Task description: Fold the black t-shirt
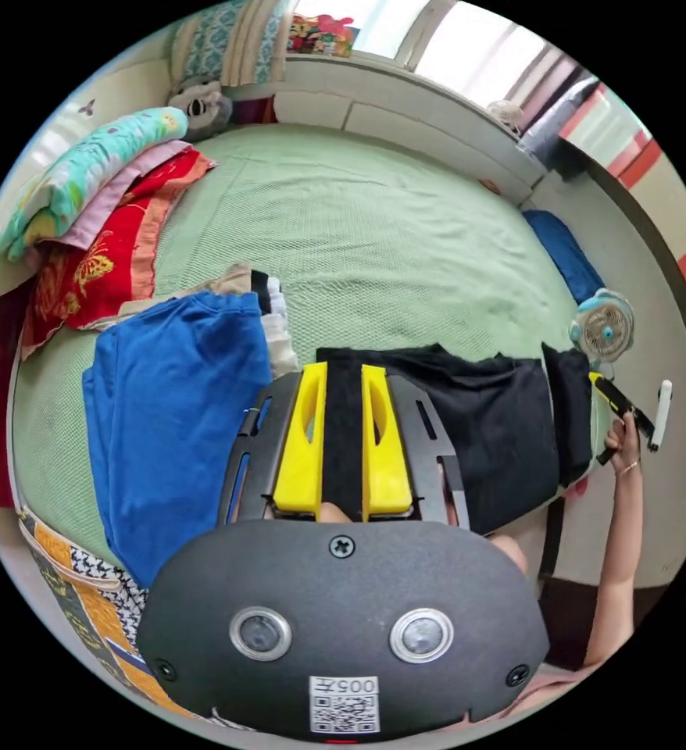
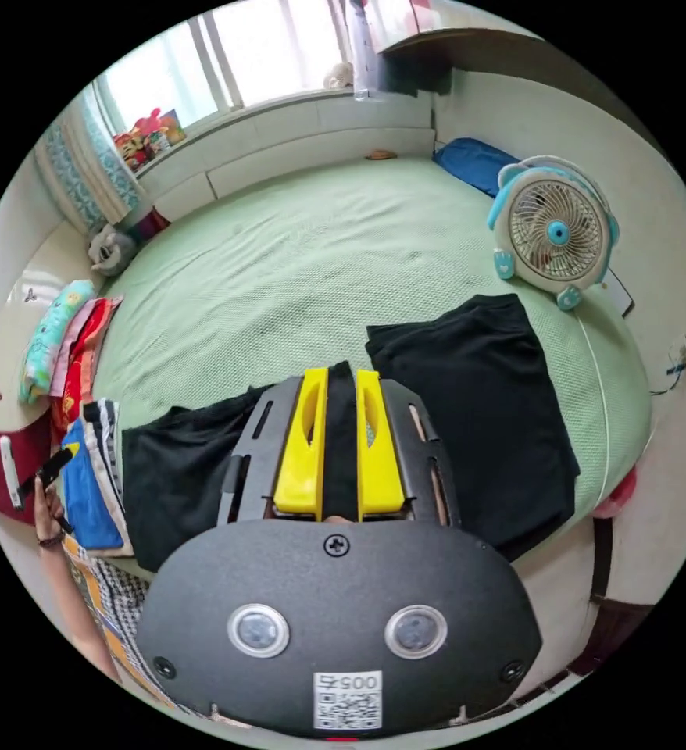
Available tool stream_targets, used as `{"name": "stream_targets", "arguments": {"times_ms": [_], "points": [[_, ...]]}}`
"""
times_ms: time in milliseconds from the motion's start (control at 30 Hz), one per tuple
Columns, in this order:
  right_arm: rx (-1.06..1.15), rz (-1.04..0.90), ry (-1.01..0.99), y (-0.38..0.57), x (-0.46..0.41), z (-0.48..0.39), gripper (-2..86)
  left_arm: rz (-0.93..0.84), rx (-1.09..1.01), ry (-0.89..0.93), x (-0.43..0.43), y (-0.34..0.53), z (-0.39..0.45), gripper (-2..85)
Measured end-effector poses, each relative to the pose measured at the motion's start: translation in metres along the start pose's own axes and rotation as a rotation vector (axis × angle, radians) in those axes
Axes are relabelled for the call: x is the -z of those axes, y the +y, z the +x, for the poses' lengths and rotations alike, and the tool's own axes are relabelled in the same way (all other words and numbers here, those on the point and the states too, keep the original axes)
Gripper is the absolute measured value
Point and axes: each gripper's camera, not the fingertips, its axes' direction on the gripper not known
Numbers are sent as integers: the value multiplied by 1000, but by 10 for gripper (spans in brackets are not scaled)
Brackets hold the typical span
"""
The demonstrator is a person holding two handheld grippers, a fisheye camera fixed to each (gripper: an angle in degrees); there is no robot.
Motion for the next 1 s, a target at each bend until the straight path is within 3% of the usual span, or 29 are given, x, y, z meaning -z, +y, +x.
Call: {"name": "stream_targets", "arguments": {"times_ms": [267, 367, 567, 767, 1000], "points": [[277, -129, 26, 111, -30, 11, 69, -144, -193, -14, -67, 107, 15, 114], [256, -202, -22, 144, -42, 23, 78, -176, -184, -9, -95, 134, 20, 114], [216, -204, 65, 157, -70, 18, 23, -143, -109, -217, -128, 131, 40, 38], [232, -125, 32, 168, -44, 23, -14, -80, -96, -123, -127, 140, 51, 3], [145, -203, 12, 185, -73, 49, -14, -153, -49, -208, -176, 144, 54, -2]]}}
